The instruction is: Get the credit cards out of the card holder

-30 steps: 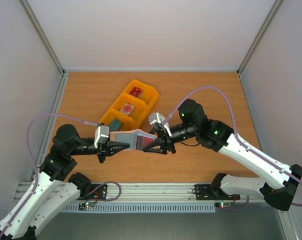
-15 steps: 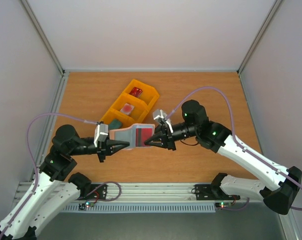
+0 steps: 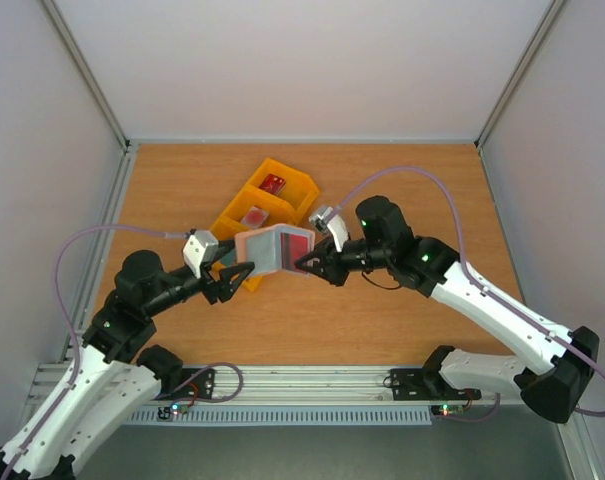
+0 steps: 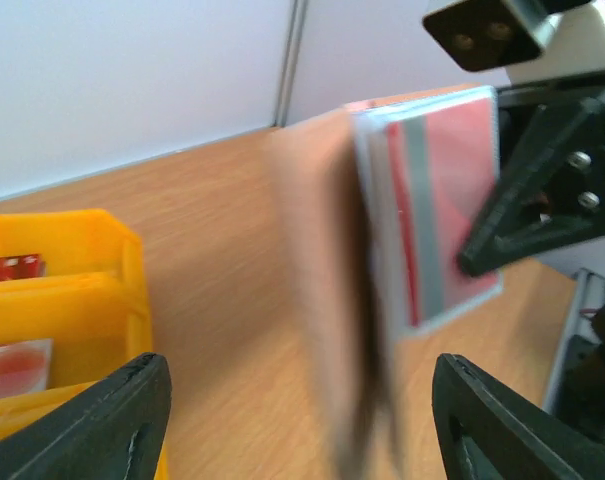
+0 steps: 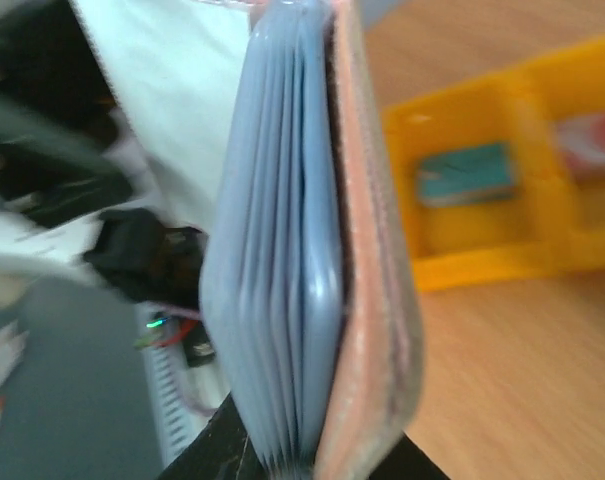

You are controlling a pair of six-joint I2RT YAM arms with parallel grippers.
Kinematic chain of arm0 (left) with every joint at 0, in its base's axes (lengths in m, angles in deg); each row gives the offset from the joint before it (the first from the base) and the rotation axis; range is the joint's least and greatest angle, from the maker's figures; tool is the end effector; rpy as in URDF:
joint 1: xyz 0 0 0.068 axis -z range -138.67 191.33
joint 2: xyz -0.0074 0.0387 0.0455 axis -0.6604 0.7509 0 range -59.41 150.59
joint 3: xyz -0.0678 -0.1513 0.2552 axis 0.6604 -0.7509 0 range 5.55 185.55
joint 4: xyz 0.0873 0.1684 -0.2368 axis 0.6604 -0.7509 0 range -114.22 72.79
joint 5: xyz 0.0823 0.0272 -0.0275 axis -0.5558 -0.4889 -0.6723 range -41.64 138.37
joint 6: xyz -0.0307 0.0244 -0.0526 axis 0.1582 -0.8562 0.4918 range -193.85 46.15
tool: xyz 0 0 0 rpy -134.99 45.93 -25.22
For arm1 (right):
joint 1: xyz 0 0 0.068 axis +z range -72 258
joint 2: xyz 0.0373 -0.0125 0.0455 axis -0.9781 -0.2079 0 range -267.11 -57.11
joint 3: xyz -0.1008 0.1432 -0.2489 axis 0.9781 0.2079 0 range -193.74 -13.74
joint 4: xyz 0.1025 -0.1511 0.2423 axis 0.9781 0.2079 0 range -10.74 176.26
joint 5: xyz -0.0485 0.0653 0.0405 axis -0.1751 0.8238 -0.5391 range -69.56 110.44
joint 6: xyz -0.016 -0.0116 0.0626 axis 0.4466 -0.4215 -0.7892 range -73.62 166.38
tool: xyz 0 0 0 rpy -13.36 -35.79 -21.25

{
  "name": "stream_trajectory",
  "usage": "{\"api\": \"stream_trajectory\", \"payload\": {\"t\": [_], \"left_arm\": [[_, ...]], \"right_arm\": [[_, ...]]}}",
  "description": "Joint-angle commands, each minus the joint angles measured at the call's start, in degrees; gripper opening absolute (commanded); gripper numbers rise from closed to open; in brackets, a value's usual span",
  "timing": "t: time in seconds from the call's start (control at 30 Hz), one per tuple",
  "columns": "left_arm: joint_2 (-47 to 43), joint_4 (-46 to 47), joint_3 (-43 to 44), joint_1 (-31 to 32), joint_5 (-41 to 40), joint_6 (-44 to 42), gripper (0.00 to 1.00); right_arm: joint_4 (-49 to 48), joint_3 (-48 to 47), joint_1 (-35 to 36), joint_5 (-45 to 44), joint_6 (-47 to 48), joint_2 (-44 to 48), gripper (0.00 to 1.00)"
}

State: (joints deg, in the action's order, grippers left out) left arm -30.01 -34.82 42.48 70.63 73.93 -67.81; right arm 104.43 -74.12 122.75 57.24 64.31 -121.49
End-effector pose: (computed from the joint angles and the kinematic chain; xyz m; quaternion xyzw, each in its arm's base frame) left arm 0.1282 -0.0975 0.3353 0.2899 0.7035 -0.3517 0.5453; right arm 0.1808 0.2229 0.3642 -0.5621 0.6158 0.3762 0.4041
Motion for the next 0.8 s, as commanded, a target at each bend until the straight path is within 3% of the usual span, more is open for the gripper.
{"api": "stream_trajectory", "payload": {"t": [0.0, 0.17, 0.3, 0.37, 0.47, 0.77], "left_arm": [[-1.9, -0.3, -0.2, -0.5, -3.6, -5.4, 0.72], [-2.2, 3.1, 0.1, -0.6, 10.1, -4.7, 0.65], [-0.2, 11.3, -1.9, -0.5, 22.2, 4.1, 0.61], [1.7, 16.5, -3.8, -0.4, 21.9, 13.5, 0.58], [3.5, 18.9, -5.3, -0.4, 18.2, 19.5, 0.52], [1.9, 9.5, -4.4, -0.6, 11.9, 16.8, 0.45]], "right_arm": [[14.9, -8.1, -0.7, -26.1, -9.8, -4.9, 0.01], [24.2, -15.7, 2.3, -41.2, -14.4, -12.7, 0.01], [23.2, -20.3, 7.9, -41.6, -10.9, -17.1, 0.01], [20.5, -21.4, 11.4, -39.5, -7.2, -17.9, 0.01], [14.1, -20.0, 13.8, -33.0, -3.1, -16.6, 0.01], [3.1, -12.4, 13.9, -14.9, 1.2, -10.2, 0.01]]}}
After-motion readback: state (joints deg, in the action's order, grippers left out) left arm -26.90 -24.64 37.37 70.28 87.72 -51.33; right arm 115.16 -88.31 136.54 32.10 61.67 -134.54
